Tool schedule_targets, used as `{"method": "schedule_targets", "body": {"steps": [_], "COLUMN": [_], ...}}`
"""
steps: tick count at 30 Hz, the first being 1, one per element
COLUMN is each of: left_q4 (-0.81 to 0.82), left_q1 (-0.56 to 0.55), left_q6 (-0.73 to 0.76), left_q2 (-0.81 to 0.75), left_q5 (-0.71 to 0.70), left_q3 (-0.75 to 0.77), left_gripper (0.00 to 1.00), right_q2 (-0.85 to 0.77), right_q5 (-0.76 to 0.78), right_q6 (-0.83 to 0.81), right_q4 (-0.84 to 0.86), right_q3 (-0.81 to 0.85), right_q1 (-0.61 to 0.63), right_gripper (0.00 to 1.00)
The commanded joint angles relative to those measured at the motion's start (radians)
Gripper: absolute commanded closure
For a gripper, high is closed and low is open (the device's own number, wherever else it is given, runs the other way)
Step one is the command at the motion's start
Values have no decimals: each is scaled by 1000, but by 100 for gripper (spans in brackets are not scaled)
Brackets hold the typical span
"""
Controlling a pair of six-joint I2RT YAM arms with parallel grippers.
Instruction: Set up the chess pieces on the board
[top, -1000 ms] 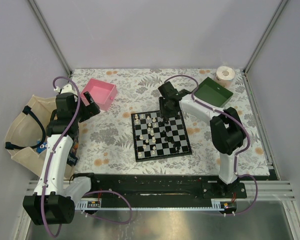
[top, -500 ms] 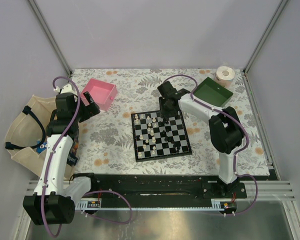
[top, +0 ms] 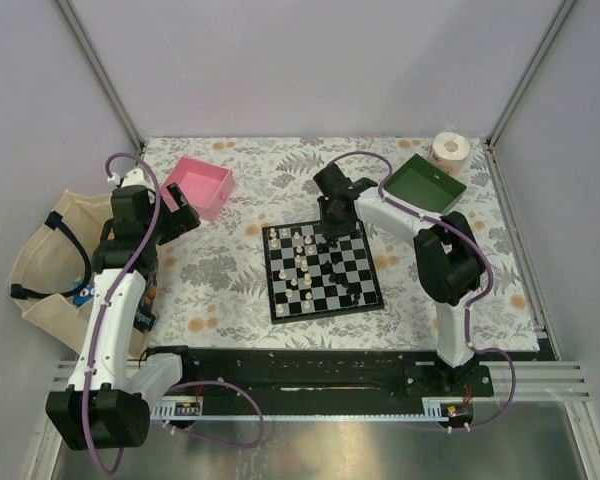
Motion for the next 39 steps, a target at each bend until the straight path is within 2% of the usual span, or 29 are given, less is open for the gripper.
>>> {"method": "schedule_targets", "body": {"steps": [1,8,13,26,31,39], "left_q4": [33,33,33,33,33,35], "left_q1": [8,8,9,9,9,9], "left_q6": [-10,-10,-10,-10,-12,-13], "left_q2": [2,2,2,5,8,17], "left_q5": [20,21,21,24,26,41], "left_q3": [5,5,5,5,5,7], "left_gripper": [1,1,1,1,1,1], "right_q2": [2,-11,-24,-185,-279,-396], "right_q5": [-3,-14,-14,3,77,92], "right_q6": [-11,-16,-14,-16,-17,-6], "right_q4": [-9,-13,-16,18,15,24], "right_q3": [47,49,46,4,-71,-226], "right_q1": [10,10,11,10,8,-52], "right_gripper": [66,78,83,84,84,85]}}
